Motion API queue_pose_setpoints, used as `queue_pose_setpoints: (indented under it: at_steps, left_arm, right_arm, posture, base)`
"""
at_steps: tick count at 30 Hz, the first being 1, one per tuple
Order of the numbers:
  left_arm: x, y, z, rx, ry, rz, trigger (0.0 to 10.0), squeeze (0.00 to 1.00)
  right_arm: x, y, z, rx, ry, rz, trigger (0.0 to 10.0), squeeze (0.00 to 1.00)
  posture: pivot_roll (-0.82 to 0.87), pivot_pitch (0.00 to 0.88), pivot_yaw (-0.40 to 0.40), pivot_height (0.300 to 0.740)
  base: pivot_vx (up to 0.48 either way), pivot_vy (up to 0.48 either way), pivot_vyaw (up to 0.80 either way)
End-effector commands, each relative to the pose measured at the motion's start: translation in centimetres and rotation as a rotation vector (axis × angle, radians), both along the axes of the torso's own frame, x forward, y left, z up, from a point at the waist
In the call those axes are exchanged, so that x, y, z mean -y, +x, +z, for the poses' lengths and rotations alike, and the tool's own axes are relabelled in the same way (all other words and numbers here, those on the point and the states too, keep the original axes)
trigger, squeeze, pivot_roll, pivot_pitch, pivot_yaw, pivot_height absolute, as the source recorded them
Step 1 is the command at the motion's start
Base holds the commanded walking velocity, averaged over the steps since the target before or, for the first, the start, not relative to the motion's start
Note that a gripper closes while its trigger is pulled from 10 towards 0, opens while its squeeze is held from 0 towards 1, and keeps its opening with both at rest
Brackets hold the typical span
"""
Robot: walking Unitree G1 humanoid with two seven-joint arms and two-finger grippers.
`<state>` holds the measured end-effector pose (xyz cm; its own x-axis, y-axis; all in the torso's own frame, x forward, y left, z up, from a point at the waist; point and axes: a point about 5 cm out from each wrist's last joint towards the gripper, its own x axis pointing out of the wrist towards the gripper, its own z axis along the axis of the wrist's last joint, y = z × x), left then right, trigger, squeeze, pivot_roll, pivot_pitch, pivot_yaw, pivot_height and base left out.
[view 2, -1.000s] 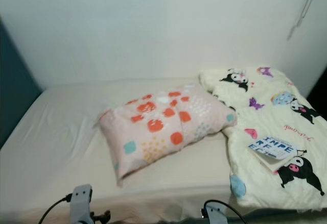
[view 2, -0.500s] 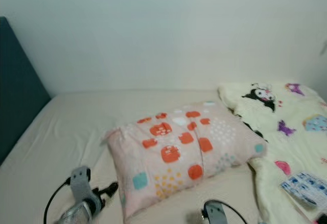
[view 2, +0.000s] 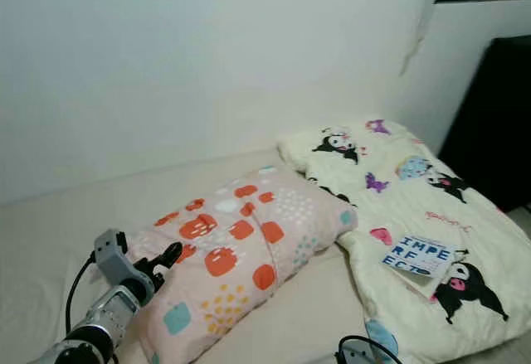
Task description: Clean up the room
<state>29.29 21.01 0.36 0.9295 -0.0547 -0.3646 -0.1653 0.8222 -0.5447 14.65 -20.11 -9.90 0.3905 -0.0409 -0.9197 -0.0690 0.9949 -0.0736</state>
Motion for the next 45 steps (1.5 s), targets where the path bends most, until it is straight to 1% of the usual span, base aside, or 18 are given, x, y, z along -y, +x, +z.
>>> queue_pose_setpoints:
  at_steps: [1,5,6,10,11,14,15,16,17,19,20,22,23,25,29,37,40,45]
  left_arm:
    - [0.1,-0.6,-0.7,-0.052,0.015,-0.010,10.0,0.00]
    - [1.2,-0.7,-1.2,-0.095,0.044,-0.041,10.0,0.00]
    - [1.6,-0.6,-1.3,-0.110,0.074,-0.051,10.0,1.00]
    - [2.4,-0.1,-1.0,-0.117,0.121,-0.055,10.0,1.00]
    - [2.4,-0.1,-1.0,-0.117,0.121,-0.055,10.0,1.00]
    - [2.2,0.4,-0.6,-0.134,0.151,-0.016,10.0,1.00]
    - [2.2,0.4,-0.6,-0.141,0.156,-0.009,10.0,0.97]
    - [2.2,0.4,-0.6,-0.141,0.156,-0.009,10.0,0.97]
    - [2.2,0.5,-0.5,-0.146,0.160,-0.001,10.0,0.00]
    - [2.2,0.6,-0.5,-0.149,0.163,0.005,10.0,0.00]
    - [2.4,0.8,-0.4,-0.155,0.168,0.008,10.0,0.00]
    - [2.5,0.8,-0.4,-0.157,0.170,0.008,10.0,0.00]
    - [2.7,0.9,-0.3,-0.160,0.176,0.008,10.0,0.00]
    - [2.7,1.0,-0.3,-0.162,0.180,0.008,10.0,0.00]
    - [2.8,1.2,-0.1,-0.181,0.240,0.024,10.0,0.00]
    - [2.9,1.6,0.3,-0.184,0.264,0.044,10.0,0.00]
    - [2.8,2.2,0.9,-0.165,0.252,0.065,10.0,0.00]
    - [2.4,2.4,1.3,-0.154,0.243,0.092,10.0,0.00]
  right_arm:
    - [-0.3,0.3,0.1,0.008,-0.001,0.008,10.0,0.00]
    - [-0.3,0.0,0.0,0.003,-0.002,-0.001,10.0,0.00]
    - [-0.4,-0.1,-0.1,0.000,-0.002,-0.004,10.0,0.00]
    - [-0.5,-0.7,-0.3,-0.009,0.006,-0.027,10.0,0.00]
    - [-0.5,-0.7,-0.3,-0.009,0.006,-0.027,10.0,0.00]
    - [-0.5,-1.9,-0.7,-0.029,0.012,-0.056,10.0,0.00]
    - [-0.4,-2.3,-0.8,-0.040,0.008,-0.051,10.0,0.00]
    - [-0.4,-2.3,-0.8,-0.040,0.008,-0.051,10.0,0.00]
    - [-0.4,-2.9,-1.0,-0.053,0.007,-0.059,10.0,0.00]
    - [-0.3,-3.4,-1.1,-0.062,0.007,-0.065,10.0,0.00]
    - [-0.2,-4.7,-1.4,-0.085,0.007,-0.093,10.0,0.00]
    - [-0.1,-5.2,-1.5,-0.093,0.006,-0.101,10.0,0.00]
    - [0.0,-6.0,-1.7,-0.104,0.005,-0.113,10.0,0.00]
    - [0.0,-6.2,-1.7,-0.107,0.004,-0.116,10.0,0.00]
    - [0.3,-7.6,-1.9,-0.119,0.002,-0.163,10.0,0.00]
    - [0.6,-8.0,-1.9,-0.103,0.019,-0.173,10.0,0.00]
    - [0.5,-7.2,-1.7,-0.068,0.047,-0.116,10.0,0.00]
    - [0.4,-6.4,-1.6,-0.055,0.047,-0.095,10.0,0.00]
  posture:
    - [-0.04,0.000,0.015,0.701]
    - [-0.05,0.009,0.027,0.701]
    - [-0.06,0.019,0.033,0.701]
    - [-0.07,0.042,0.046,0.701]
    - [-0.07,0.042,0.046,0.701]
    - [-0.10,0.079,0.071,0.701]
    - [-0.10,0.083,0.074,0.701]
    - [-0.10,0.083,0.074,0.701]
    - [-0.12,0.103,0.086,0.701]
    - [-0.12,0.103,0.086,0.701]
    - [-0.14,0.136,0.107,0.701]
    - [-0.14,0.140,0.109,0.701]
    - [-0.15,0.151,0.114,0.701]
    - [-0.15,0.151,0.114,0.701]
    - [-0.18,0.184,0.128,0.701]
    - [-0.20,0.199,0.134,0.701]
    - [-0.19,0.189,0.130,0.701]
    - [-0.18,0.183,0.124,0.701]
  base:
    - [0.000,0.000,0.00]
    - [0.000,0.000,0.00]
    - [0.000,0.000,0.00]
    - [0.000,0.000,0.00]
    - [0.000,0.000,0.00]
    - [0.000,0.000,0.00]
    - [0.000,0.000,0.00]
    - [0.000,0.000,0.00]
    - [0.000,0.000,-0.76]
    - [0.000,0.000,-0.76]
    - [0.000,0.000,-0.76]
    - [0.000,0.000,-0.76]
    - [0.000,0.000,-0.76]
    - [0.000,0.000,-0.61]
    - [0.000,0.000,-0.12]
    - [0.000,0.000,0.00]
    - [0.000,0.000,0.43]
    - [0.000,0.000,0.65]
